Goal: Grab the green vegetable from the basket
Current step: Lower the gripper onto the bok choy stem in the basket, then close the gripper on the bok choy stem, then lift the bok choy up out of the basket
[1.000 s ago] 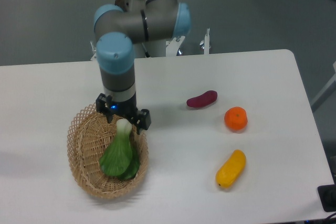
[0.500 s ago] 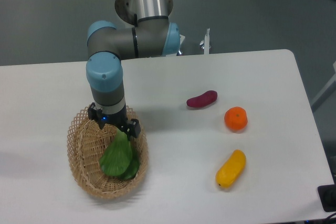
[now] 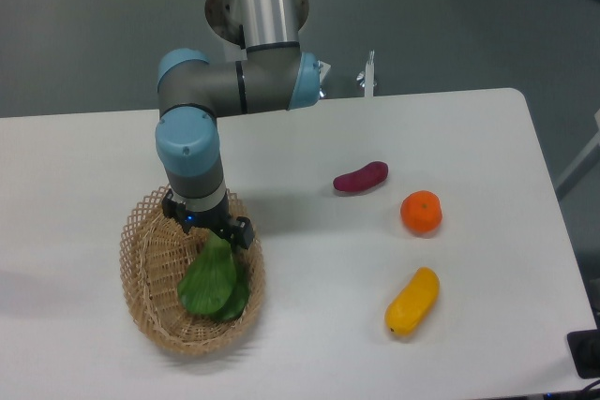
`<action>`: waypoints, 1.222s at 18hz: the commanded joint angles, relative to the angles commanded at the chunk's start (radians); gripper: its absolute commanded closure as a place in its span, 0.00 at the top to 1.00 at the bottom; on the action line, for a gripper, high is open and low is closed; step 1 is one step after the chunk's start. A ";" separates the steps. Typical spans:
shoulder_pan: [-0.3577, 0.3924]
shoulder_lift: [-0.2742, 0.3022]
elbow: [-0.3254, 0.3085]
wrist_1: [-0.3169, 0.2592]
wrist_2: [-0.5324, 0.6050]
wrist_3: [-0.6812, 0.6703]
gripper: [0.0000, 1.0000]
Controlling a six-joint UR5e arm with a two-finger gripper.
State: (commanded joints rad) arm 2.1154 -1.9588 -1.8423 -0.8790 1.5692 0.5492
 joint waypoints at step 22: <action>-0.002 -0.009 0.012 0.008 0.005 -0.011 0.44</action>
State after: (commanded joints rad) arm 2.1138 -1.9681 -1.8301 -0.8713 1.5739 0.5384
